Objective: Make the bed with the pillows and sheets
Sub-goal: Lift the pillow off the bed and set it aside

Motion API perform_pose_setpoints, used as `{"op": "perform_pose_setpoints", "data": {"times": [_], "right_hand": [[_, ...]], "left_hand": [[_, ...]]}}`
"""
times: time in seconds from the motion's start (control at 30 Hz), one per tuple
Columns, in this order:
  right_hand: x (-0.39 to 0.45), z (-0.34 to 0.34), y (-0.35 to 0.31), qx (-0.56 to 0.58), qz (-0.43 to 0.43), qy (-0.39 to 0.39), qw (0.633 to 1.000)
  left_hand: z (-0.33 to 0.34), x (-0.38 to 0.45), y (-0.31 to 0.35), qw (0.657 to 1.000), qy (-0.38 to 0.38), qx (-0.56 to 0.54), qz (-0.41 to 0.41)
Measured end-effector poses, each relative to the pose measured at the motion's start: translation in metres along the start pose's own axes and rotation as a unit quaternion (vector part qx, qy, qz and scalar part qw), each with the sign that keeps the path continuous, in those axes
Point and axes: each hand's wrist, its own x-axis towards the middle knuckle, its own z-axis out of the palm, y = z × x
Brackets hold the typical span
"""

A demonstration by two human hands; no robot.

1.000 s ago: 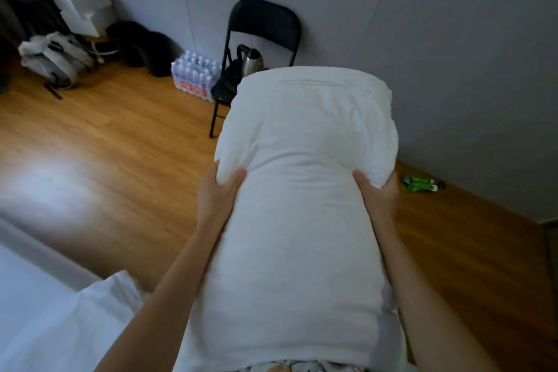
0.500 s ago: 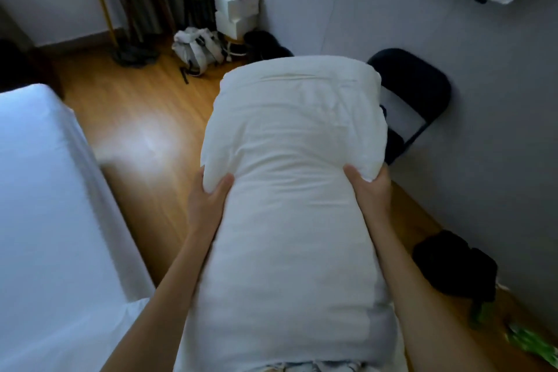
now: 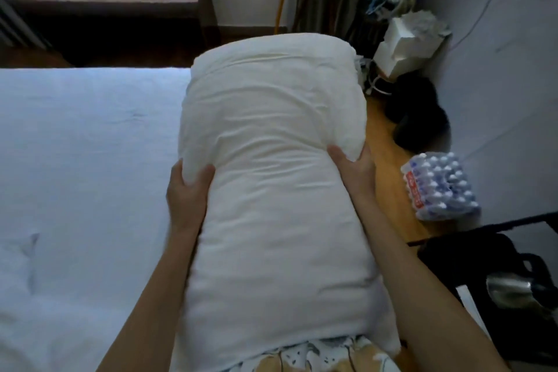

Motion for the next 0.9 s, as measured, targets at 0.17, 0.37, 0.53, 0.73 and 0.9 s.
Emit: {"op": "perform_pose_setpoints", "data": {"times": [0.17, 0.37, 0.53, 0.73, 0.9], "right_hand": [[0.095, 0.054, -0.007, -0.002, 0.011, -0.032, 0.999], [0.228, 0.12, -0.035, -0.043, 0.019, 0.002, 0.999], [0.329, 0.171, -0.083, -0.018, 0.014, 0.058, 0.998], [0.434, 0.235, -0.141, -0.004, -0.006, 0.078, 0.997], [0.535, 0.301, -0.155, -0.011, -0.002, 0.063, 0.998]], "left_hand": [[0.039, 0.082, 0.011, 0.999, 0.022, -0.007, -0.027], [0.113, 0.232, 0.033, 0.999, -0.014, -0.025, -0.016], [0.162, 0.378, 0.08, 0.996, -0.075, -0.035, 0.018], [0.191, 0.508, 0.124, 0.995, -0.08, -0.047, 0.029], [0.227, 0.605, 0.134, 0.996, -0.06, -0.06, 0.018]]}}
